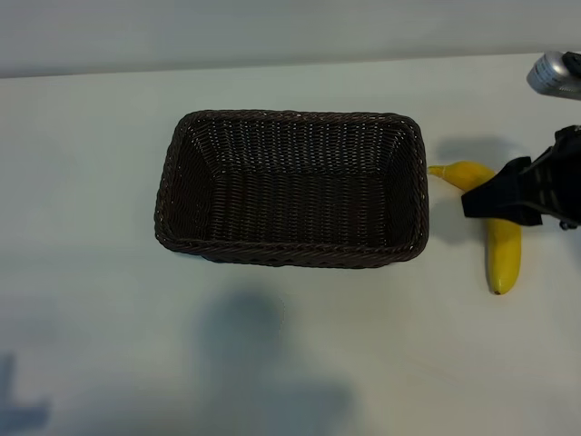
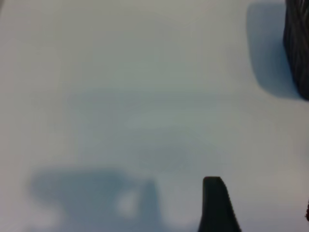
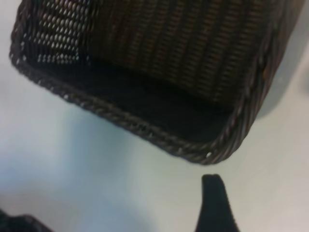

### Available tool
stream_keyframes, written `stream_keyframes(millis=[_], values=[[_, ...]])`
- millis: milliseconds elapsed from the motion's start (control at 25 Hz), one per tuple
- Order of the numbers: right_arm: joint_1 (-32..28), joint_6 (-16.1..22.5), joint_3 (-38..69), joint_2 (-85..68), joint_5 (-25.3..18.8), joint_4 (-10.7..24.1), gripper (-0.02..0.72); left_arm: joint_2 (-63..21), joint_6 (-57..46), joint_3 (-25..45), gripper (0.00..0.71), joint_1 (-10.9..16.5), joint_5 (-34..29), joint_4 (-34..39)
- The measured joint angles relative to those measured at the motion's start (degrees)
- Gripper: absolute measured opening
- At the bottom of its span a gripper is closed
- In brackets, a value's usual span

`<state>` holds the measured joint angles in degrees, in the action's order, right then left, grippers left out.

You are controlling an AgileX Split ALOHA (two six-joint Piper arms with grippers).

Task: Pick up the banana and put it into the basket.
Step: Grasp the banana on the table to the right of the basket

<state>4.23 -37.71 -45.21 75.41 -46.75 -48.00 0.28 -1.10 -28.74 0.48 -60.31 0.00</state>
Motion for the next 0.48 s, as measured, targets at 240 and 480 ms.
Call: stream_keyframes(millis=[240, 480], values=[[0.00, 2.18, -5.57, 4.78, 0.41, 1.93, 0.471, -0.73, 0.04, 0.06, 0.479, 0.00, 0.04, 0.00], [2.37, 10.96, -13.70, 11.03, -1.38, 11.73, 0.506, -0.73, -0.05, 0.06, 0.479, 0.00, 0.04, 0.00]])
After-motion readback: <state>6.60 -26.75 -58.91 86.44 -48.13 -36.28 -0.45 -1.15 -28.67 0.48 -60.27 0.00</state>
